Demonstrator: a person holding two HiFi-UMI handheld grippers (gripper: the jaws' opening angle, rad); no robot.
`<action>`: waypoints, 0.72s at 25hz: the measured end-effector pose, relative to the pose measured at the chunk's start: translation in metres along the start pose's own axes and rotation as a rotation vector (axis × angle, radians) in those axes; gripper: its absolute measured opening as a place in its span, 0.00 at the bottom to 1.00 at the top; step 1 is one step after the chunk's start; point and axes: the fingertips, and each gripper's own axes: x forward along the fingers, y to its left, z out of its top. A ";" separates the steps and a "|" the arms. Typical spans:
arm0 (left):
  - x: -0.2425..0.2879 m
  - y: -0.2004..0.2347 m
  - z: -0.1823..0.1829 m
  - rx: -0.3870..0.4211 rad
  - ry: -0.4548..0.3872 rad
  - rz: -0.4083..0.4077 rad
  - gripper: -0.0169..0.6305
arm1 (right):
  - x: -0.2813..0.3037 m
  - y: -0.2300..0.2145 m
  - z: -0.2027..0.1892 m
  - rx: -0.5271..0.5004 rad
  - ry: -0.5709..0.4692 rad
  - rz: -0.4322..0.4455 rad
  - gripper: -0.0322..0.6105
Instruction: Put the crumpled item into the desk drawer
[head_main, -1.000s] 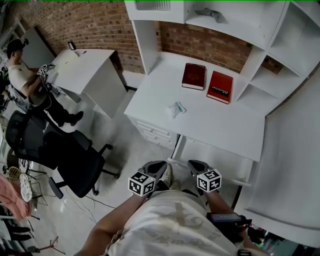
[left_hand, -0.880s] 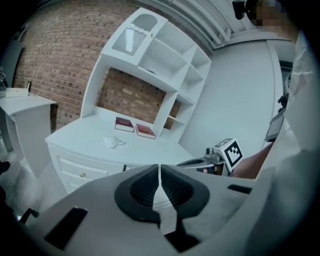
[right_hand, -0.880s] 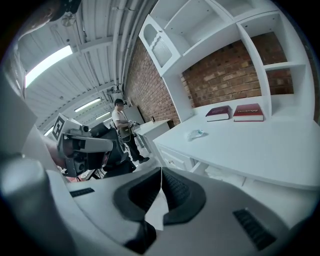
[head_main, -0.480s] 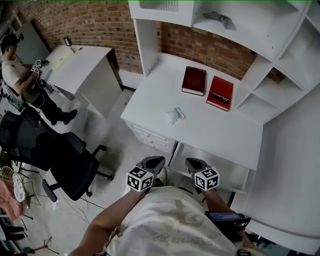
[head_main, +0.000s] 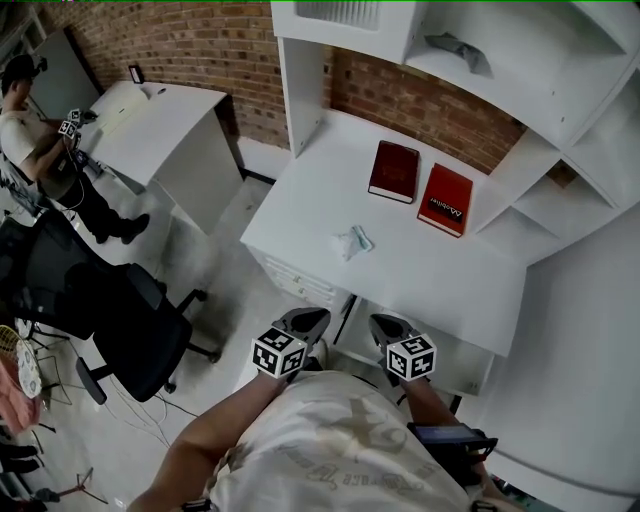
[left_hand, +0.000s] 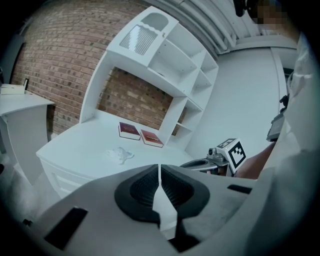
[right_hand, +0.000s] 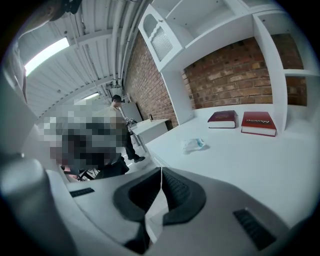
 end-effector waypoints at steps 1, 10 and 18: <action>0.000 0.004 0.000 -0.005 0.001 0.004 0.08 | 0.003 -0.001 0.002 -0.001 0.001 0.000 0.09; -0.001 0.031 -0.005 -0.048 0.011 0.037 0.08 | 0.038 -0.018 0.019 -0.025 0.029 -0.005 0.09; -0.014 0.064 -0.001 -0.089 -0.019 0.086 0.08 | 0.070 -0.020 0.033 -0.090 0.055 -0.024 0.09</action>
